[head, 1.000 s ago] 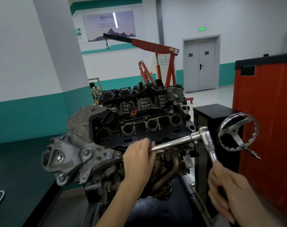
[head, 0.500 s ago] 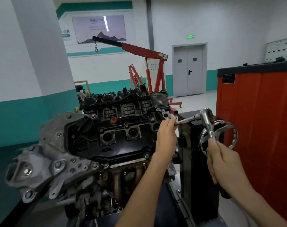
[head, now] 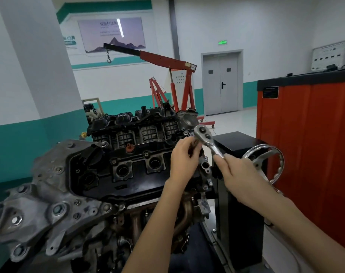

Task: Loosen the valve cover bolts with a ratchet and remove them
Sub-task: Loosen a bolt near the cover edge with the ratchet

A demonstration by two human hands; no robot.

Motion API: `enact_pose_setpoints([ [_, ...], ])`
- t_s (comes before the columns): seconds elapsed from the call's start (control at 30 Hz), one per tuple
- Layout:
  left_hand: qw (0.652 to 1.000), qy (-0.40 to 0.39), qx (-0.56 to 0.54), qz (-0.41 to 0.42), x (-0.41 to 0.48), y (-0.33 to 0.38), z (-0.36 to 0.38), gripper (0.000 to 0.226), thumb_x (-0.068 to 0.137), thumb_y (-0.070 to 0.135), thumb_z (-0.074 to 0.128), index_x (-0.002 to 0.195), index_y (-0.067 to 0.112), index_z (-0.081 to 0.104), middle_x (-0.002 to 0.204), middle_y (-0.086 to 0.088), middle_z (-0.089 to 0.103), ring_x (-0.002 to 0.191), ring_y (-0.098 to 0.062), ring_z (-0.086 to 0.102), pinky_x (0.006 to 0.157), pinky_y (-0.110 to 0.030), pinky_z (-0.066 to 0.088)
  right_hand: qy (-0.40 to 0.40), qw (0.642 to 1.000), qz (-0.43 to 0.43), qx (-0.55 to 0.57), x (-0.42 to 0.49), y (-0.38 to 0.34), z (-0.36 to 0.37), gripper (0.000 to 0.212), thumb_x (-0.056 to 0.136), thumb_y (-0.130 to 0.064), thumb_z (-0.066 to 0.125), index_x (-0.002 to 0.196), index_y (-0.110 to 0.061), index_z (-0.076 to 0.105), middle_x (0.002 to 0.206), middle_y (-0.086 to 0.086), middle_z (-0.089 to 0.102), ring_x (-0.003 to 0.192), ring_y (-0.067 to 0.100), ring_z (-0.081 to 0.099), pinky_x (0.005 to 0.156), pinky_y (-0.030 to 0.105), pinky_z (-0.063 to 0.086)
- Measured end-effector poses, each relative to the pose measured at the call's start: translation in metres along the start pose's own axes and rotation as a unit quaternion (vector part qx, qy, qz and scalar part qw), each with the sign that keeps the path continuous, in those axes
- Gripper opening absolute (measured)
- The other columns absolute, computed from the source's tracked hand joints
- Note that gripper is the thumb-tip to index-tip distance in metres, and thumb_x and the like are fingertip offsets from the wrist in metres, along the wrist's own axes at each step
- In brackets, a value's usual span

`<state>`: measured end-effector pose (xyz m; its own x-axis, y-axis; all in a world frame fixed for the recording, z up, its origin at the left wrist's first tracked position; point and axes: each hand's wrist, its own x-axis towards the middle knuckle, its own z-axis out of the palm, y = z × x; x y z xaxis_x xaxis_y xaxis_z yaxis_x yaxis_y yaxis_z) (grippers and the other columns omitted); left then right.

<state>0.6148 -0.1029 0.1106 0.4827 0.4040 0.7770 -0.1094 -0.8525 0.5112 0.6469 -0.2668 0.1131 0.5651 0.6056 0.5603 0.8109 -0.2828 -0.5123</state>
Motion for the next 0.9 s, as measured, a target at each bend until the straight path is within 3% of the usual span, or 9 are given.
enact_pose_setpoints([
  [0.1, 0.980, -0.012, -0.172, -0.099, 0.005, 0.003, -0.007, 0.023, 0.090, 0.014, 0.065, 0.072, 0.030, 0.063, 0.071, 0.007, 0.068, 0.072, -0.006, 0.063, 0.070, -0.021, 0.051, -0.065, 0.996, 0.003, -0.061, 0.018, -0.001, 0.021, 0.040, 0.101, -0.043, 0.026, 0.082, -0.017, 0.048, 0.069, 0.002, 0.050, 0.063, 0.021, 0.050, 0.057, 0.031, 0.038],
  [0.2, 0.977, -0.036, -0.179, -0.107, -0.002, -0.009, -0.006, 0.035, 0.093, 0.007, 0.059, 0.070, 0.034, 0.059, 0.072, 0.002, 0.065, 0.068, 0.007, 0.057, 0.068, -0.010, 0.046, -0.075, 0.997, 0.034, -0.002, 0.017, 0.003, 0.038, 0.042, 0.102, -0.043, 0.034, 0.085, -0.009, 0.053, 0.074, 0.009, 0.057, 0.068, 0.027, 0.055, 0.067, 0.038, 0.047],
  [0.33, 0.967, -0.044, -0.219, -0.125, -0.005, -0.014, 0.002, 0.024, 0.094, 0.015, 0.062, 0.078, 0.032, 0.065, 0.072, 0.015, 0.068, 0.072, 0.007, 0.061, 0.068, -0.009, 0.047, -0.079, 0.976, 0.066, 0.193, -0.003, 0.001, 0.049, 0.029, 0.095, -0.027, 0.057, 0.077, -0.008, 0.047, 0.059, 0.005, 0.054, 0.049, 0.020, 0.053, 0.054, 0.035, 0.047],
  [0.47, 0.961, -0.055, -0.241, -0.128, -0.004, -0.018, 0.002, 0.018, 0.094, 0.017, 0.063, 0.086, 0.032, 0.071, 0.086, 0.013, 0.073, 0.085, 0.003, 0.066, 0.072, -0.006, 0.047, -0.247, 0.892, 0.147, 0.350, -0.017, 0.013, 0.041, 0.025, 0.093, -0.018, 0.061, 0.078, -0.006, 0.046, 0.048, 0.007, 0.048, 0.033, 0.019, 0.044, 0.037, 0.025, 0.039],
  [0.6, 0.967, -0.078, -0.206, -0.127, 0.005, -0.023, -0.002, 0.024, 0.091, 0.003, 0.056, 0.085, 0.022, 0.071, 0.080, 0.011, 0.070, 0.077, 0.004, 0.062, 0.074, -0.012, 0.047, -0.305, 0.939, 0.116, 0.109, 0.024, 0.036, -0.003, 0.027, 0.094, -0.015, 0.057, 0.070, -0.010, 0.047, 0.045, -0.001, 0.044, 0.033, 0.014, 0.040, 0.033, 0.024, 0.035],
  [0.67, 0.966, -0.078, -0.213, -0.122, 0.006, -0.023, -0.005, 0.024, 0.091, 0.002, 0.057, 0.084, 0.021, 0.070, 0.078, 0.014, 0.068, 0.073, 0.007, 0.059, 0.070, -0.010, 0.045, -0.255, 0.963, 0.038, -0.079, 0.060, 0.040, -0.028, 0.023, 0.090, -0.016, 0.061, 0.069, -0.018, 0.051, 0.056, -0.001, 0.053, 0.044, 0.011, 0.049, 0.042, 0.020, 0.041],
  [0.73, 0.962, -0.076, -0.233, -0.122, 0.004, -0.024, -0.007, 0.021, 0.092, 0.009, 0.063, 0.086, 0.027, 0.070, 0.083, 0.015, 0.071, 0.080, 0.008, 0.062, 0.073, -0.007, 0.045, -0.213, 0.960, -0.014, -0.180, 0.085, 0.035, -0.042, 0.026, 0.088, -0.018, 0.063, 0.066, -0.023, 0.050, 0.063, -0.001, 0.055, 0.052, 0.009, 0.051, 0.049, 0.018, 0.038],
  [0.83, 0.962, -0.062, -0.233, -0.127, -0.001, -0.026, -0.002, 0.021, 0.093, 0.010, 0.061, 0.089, 0.029, 0.069, 0.090, 0.013, 0.071, 0.088, 0.002, 0.063, 0.079, -0.011, 0.046, -0.203, 0.965, 0.002, -0.166, 0.077, 0.040, -0.035, 0.025, 0.087, -0.019, 0.064, 0.066, -0.023, 0.051, 0.065, 0.000, 0.056, 0.056, 0.012, 0.051, 0.052, 0.021, 0.039],
  [0.9, 0.965, -0.042, -0.222, -0.135, -0.004, -0.027, 0.004, 0.023, 0.094, 0.008, 0.059, 0.086, 0.028, 0.067, 0.089, 0.010, 0.070, 0.088, -0.002, 0.063, 0.080, -0.015, 0.047, -0.161, 0.983, 0.046, -0.070, 0.041, 0.044, -0.012, 0.019, 0.085, -0.019, 0.067, 0.071, -0.019, 0.056, 0.066, 0.000, 0.057, 0.057, 0.013, 0.053, 0.054, 0.023, 0.043],
])
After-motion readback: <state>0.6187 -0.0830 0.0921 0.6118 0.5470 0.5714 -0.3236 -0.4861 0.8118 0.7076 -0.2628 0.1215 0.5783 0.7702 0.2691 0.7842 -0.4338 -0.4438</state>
